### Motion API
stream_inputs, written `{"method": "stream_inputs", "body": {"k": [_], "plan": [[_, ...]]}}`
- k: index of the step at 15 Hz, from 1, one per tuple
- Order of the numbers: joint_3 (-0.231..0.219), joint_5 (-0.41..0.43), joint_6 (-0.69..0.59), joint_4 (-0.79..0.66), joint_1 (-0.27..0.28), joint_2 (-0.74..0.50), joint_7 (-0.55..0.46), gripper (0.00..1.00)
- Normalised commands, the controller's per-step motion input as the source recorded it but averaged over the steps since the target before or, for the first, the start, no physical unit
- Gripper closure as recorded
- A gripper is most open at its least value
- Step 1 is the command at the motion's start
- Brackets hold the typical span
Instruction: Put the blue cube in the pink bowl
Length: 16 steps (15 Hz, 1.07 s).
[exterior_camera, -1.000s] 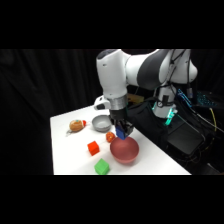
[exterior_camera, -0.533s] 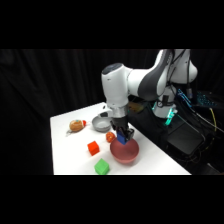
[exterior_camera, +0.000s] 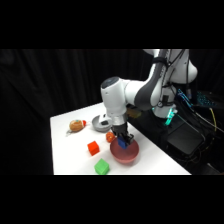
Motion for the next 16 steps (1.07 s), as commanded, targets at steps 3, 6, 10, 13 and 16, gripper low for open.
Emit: {"method": "stream_inputs", "body": {"k": [3,6,10,13,16], "plan": [[0.102,0.12,0.06,0.11,-0.131,0.11,-0.21,0.77],[0.103,0.107,0.04,0.12,-0.128,0.09,-0.2,0.76],[0.096,0.073,0.02,0.11,-0.108,0.04,-0.16,0.16],[0.109,0.08,-0.04,0.08,-0.103,-0.01,-0.16,0.0],[0.105,0.086,-0.13,0.06,-0.104,-0.1,-0.14,0.0]]}}
